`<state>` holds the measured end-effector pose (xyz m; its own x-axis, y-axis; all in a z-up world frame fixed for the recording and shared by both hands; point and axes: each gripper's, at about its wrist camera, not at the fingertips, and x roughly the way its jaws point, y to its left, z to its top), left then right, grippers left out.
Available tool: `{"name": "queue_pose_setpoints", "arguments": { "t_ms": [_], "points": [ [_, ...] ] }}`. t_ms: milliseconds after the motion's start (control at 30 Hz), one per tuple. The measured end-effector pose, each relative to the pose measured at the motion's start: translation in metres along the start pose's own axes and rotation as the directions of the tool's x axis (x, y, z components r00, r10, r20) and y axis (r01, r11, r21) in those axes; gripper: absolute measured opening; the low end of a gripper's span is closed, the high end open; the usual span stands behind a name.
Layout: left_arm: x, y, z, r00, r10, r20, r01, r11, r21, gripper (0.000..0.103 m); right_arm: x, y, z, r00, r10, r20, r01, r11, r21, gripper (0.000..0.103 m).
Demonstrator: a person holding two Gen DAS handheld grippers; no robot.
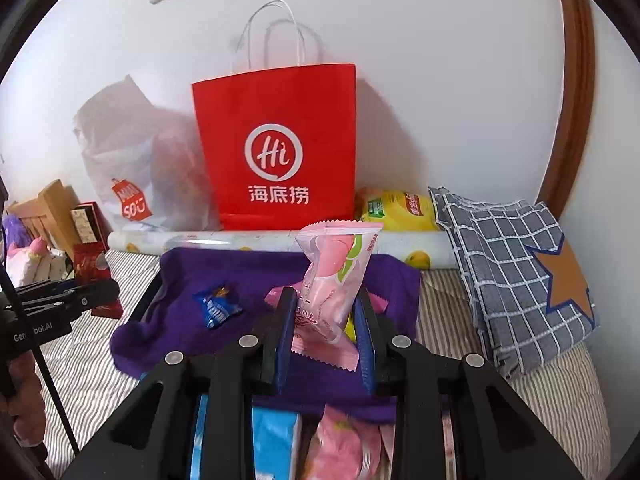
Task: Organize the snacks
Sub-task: 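Carry the pink pastry packet right and red packet left over the purple towel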
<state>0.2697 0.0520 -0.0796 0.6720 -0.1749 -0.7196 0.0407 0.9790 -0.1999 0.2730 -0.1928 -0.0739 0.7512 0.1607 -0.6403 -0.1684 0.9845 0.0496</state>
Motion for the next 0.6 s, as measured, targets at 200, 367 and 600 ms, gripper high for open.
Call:
{"name": "queue_pose_setpoints", "arguments": {
  "t_ms": [200,367,600],
  "points": [
    [0.026,0.013,-0.006,0.999,0.009,-0.034,-0.01,1.0,-0.021,0.034,0.04,-0.005,-0.012,0.997,0.037,-0.068,-0.036,0.999,0.012,0.029],
    [0.042,0.024,-0.015,0.997,0.005,-0.076,-0.008,0.999,-0.045,0.033,0.061,-0.01,-0.024,0.99,0.045,-0.13,-0.043,0.999,0.02,0.029],
    [0.052,0.031,-0.024,0.993,-0.036,-0.109,0.026,0.996,-0.085,0.034,0.062,-0.01,-0.032,0.99,0.039,-0.135,-0.039,0.999,-0.001,0.029]
  ]
}}
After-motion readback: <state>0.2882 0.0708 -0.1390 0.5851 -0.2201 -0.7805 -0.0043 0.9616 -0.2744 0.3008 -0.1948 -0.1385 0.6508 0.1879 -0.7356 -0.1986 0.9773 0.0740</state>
